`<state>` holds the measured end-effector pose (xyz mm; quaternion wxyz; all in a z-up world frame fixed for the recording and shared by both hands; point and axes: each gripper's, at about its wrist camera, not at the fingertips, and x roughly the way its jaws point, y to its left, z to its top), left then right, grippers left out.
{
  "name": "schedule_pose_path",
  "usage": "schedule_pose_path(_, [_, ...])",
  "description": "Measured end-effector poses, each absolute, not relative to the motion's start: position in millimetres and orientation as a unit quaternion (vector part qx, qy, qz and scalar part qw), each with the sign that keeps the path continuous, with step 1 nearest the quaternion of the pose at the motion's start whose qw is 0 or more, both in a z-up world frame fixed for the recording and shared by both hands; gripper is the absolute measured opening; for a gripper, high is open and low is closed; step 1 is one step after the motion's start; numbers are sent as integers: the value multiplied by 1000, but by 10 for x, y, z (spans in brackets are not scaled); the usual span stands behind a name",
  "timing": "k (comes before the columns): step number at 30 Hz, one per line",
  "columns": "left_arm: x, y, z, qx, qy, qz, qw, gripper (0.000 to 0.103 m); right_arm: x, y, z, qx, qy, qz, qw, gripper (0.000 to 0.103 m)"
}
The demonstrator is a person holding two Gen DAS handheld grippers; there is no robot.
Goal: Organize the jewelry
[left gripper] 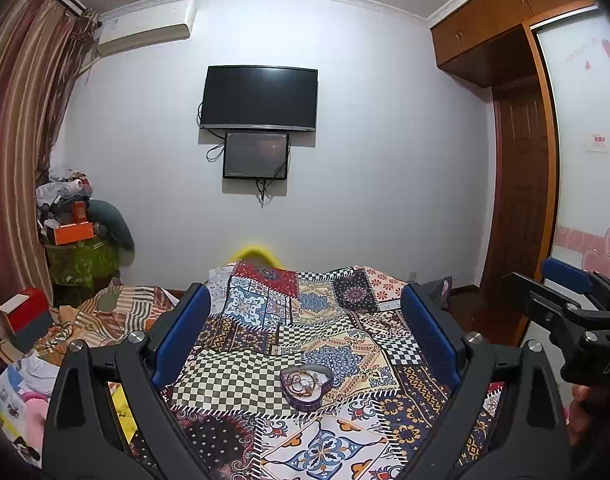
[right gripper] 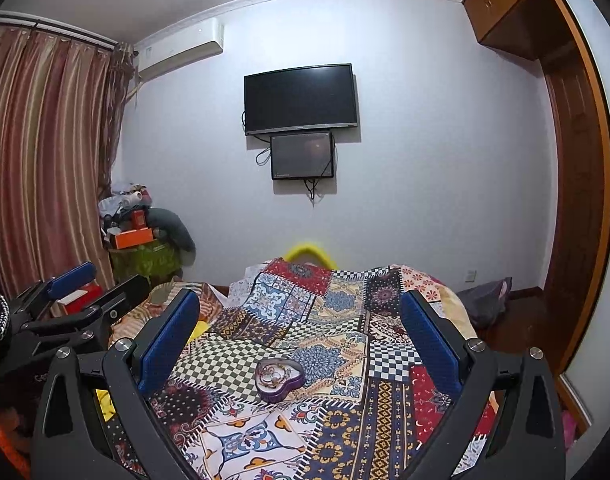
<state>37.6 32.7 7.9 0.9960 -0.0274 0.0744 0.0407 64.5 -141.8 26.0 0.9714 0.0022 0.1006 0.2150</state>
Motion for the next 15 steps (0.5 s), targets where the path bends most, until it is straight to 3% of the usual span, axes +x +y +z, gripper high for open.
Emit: schedule_pose_path(15, [377,343,70,-26,82,29,996,96,629,-1426,268,4,102,211,972,99])
